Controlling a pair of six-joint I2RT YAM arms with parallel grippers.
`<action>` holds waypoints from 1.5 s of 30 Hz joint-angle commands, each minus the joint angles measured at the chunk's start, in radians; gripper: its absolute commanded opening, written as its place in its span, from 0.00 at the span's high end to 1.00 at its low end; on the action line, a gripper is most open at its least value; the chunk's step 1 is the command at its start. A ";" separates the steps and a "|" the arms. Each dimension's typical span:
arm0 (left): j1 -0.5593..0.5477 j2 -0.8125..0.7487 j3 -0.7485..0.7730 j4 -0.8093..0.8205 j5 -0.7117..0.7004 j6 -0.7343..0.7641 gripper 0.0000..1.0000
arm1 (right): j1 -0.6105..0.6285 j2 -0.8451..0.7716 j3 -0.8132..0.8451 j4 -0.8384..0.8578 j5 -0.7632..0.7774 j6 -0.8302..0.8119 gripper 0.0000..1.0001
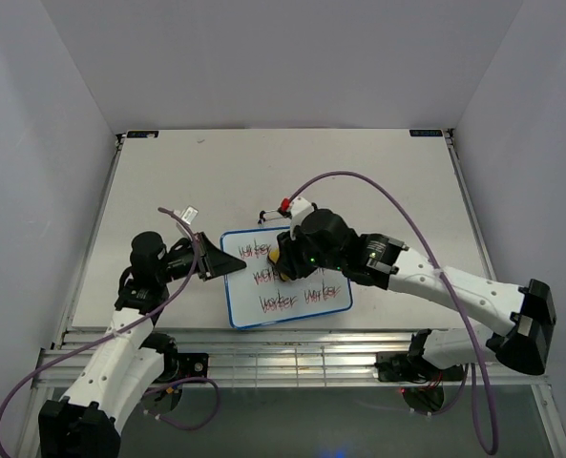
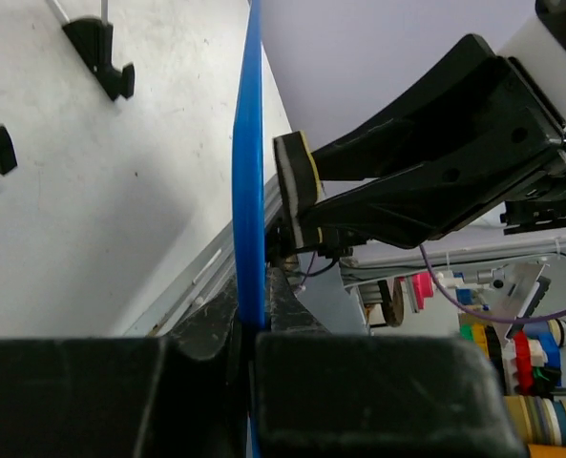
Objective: Erase the whiteboard
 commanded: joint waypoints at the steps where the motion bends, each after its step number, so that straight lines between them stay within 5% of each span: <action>1: -0.024 -0.029 -0.036 0.081 0.048 -0.027 1.00 | 0.045 0.072 0.058 0.112 -0.030 -0.037 0.73; 27: -0.050 -0.014 -0.111 0.059 0.152 0.055 1.00 | 0.108 0.362 0.118 0.249 0.027 -0.221 0.83; 37: -0.057 -0.018 -0.115 0.059 0.151 0.056 1.00 | 0.108 0.468 0.263 0.210 0.001 -0.235 0.83; 45: -0.057 -0.040 -0.105 0.028 0.135 0.072 1.00 | 0.066 0.430 0.096 0.220 -0.036 -0.151 0.84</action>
